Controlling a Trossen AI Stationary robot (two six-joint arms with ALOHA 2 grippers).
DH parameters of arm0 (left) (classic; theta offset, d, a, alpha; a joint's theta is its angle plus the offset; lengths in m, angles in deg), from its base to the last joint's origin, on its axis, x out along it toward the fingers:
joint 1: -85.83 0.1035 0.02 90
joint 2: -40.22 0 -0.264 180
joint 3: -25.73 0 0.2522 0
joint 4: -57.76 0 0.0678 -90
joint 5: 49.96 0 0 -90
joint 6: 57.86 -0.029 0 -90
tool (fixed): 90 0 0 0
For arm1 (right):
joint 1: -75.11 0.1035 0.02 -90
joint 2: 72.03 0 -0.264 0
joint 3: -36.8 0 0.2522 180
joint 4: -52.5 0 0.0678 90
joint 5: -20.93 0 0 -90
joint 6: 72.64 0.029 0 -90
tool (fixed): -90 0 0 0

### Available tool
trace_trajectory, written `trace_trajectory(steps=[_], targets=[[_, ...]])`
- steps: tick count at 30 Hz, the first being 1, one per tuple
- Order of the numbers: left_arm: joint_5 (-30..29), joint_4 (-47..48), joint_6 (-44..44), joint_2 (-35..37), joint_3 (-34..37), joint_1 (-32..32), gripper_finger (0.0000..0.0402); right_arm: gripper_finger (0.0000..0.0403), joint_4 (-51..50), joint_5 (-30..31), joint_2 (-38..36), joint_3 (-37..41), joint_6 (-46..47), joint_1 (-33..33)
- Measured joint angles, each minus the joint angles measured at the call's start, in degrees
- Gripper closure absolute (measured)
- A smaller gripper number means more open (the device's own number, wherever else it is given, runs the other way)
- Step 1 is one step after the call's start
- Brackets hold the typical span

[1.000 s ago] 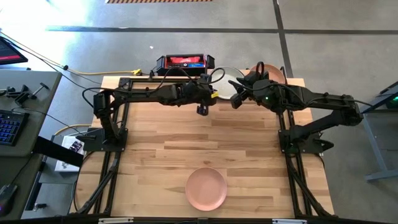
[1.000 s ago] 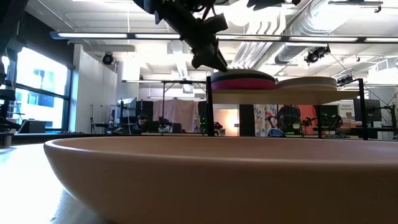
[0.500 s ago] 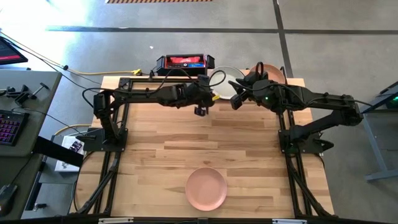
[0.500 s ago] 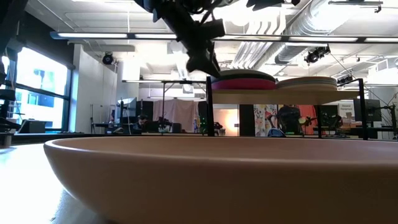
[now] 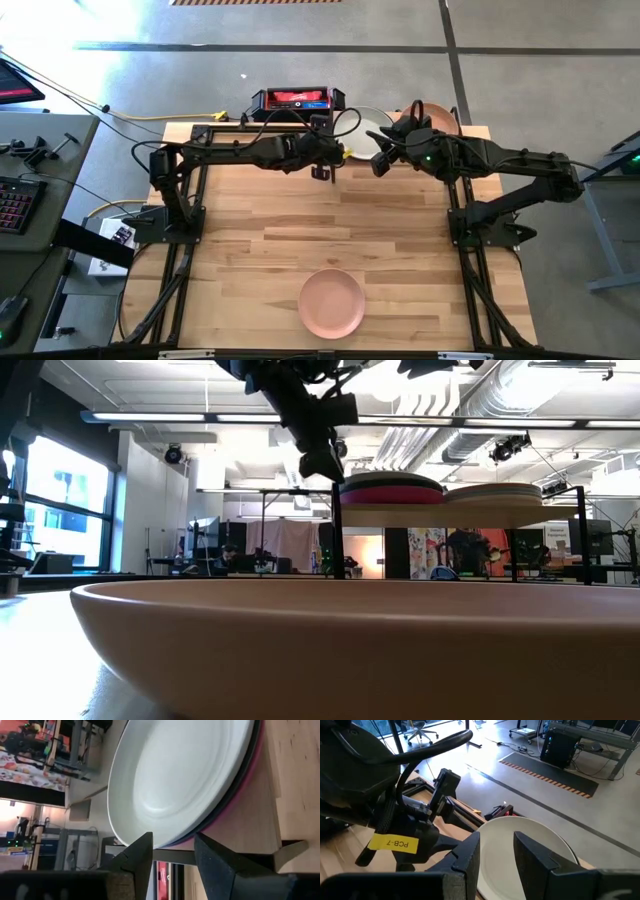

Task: Place and stack plates onto a shelf
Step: Stack the light pink plate on top of the light gray plate

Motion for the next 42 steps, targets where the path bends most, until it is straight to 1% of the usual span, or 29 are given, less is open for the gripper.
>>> trace_trajectory(steps=[4,7,11,13,16,18,21,23,25,28,30,35,37,42], targets=[[0.5,-1.3,0.0,0.0,0.0,0.2,0.0270,0.0300,0.0,0.0,0.0,0.0,0.0,0.0],[3.3,-1.5,0.2,0.0,0.0,0.4,0.0270,0.0300,-0.1,-0.4,0.0,0.0,0.0,0.0],[3.7,-0.9,2.0,0.0,0.0,0.4,0.0271,0.0300,-0.4,-5.1,0.0,0.0,1.9,0.0],[3.3,0.8,2.9,0.1,0.0,0.4,0.0271,0.0300,-0.9,-7.8,0.0,0.0,4.0,0.0],[2.0,5.5,4.6,1.0,0.0,-0.1,0.0271,0.0300,-2.2,-12.9,0.0,0.0,9.0,0.5],[0.7,11.0,7.2,1.9,0.0,-0.4,0.0271,0.0300,-4.2,-17.7,0.0,0.0,13.4,1.2],[0.7,18.5,12.3,2.5,0.1,-1.0,0.0271,0.0300,-8.9,-25.8,0.5,0.0,21.6,2.7],[0.7,23.4,17.0,3.8,0.1,-1.4,0.0271,0.0300,-12.9,-29.1,1.6,0.0,27.5,4.5],[0.9,27.9,21.6,4.9,0.0,-1.6,0.0271,0.0300,-16.3,-29.7,3.3,0.0,32.3,6.7],[3.1,34.5,27.4,5.7,0.1,-1.7,0.0271,0.0300,-19.2,-29.9,6.7,0.0,36.2,10.1],[5.1,37.8,29.9,6.6,0.1,-1.7,0.0271,0.0300,-19.1,-30.4,9.0,0.0,38.1,12.0],[8.7,46.9,34.1,7.5,0.1,-1.7,0.0271,0.0300,-17.6,-34.6,14.4,0.0,43.3,15.1],[9.5,51.0,35.8,8.2,0.1,-1.7,0.0271,0.0300,-17.2,-35.9,16.3,0.0,45.0,16.3],[10.2,55.5,39.2,9.0,0.2,-1.7,0.0271,0.0300,-14.7,-37.2,20.5,0.0,47.7,19.3]])
